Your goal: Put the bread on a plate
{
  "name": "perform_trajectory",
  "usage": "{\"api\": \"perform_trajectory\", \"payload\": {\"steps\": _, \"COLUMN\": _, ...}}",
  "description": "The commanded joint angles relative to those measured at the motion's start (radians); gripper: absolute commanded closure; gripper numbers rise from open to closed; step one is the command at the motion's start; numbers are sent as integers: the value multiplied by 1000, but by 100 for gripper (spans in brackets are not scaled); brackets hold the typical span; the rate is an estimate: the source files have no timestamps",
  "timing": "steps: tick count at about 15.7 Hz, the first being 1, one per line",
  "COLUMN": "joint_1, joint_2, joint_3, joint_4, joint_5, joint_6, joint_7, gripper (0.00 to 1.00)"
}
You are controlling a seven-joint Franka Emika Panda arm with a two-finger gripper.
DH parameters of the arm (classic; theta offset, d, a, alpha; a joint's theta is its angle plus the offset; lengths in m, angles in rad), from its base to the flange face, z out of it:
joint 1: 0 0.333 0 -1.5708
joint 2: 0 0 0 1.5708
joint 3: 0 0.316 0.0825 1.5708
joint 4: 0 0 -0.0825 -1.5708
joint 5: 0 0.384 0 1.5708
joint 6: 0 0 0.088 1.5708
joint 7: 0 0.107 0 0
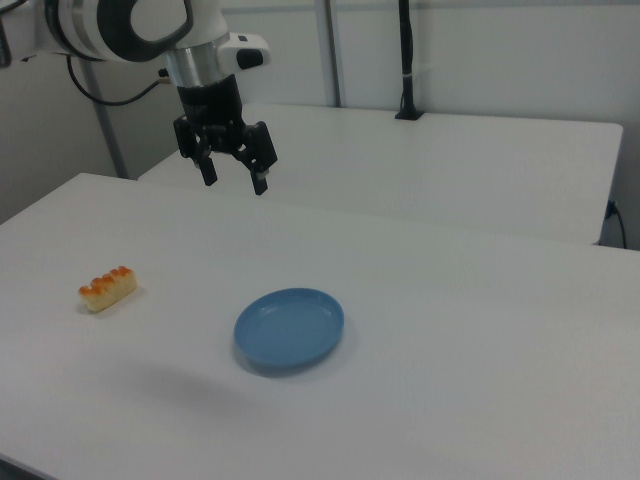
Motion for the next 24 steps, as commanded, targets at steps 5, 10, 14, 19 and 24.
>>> {"api": "perform_trajectory", "payload": {"steps": 5, "joint_1": 5, "joint_2": -19, "joint_3": -8, "joint_4": -18, "joint_5": 28, "joint_6": 24, "joint_7": 18, "gripper": 0}}
{"api": "perform_trajectory", "payload": {"steps": 10, "joint_1": 25, "joint_2": -19, "joint_3": 1, "joint_4": -19, "joint_5": 28, "joint_6": 22, "joint_7": 27, "gripper": 0}}
{"api": "perform_trajectory", "payload": {"steps": 14, "joint_1": 45, "joint_2": -17, "joint_3": -1, "joint_4": -24, "joint_5": 28, "joint_6": 24, "joint_7": 27, "gripper": 0}}
{"api": "perform_trajectory", "payload": {"steps": 19, "joint_1": 48, "joint_2": -17, "joint_3": -1, "joint_4": -24, "joint_5": 28, "joint_6": 13, "joint_7": 30, "gripper": 0}}
{"api": "perform_trajectory", "payload": {"steps": 24, "joint_1": 54, "joint_2": -14, "joint_3": -2, "joint_4": -25, "joint_5": 29, "joint_6": 24, "joint_7": 21, "gripper": 0}}
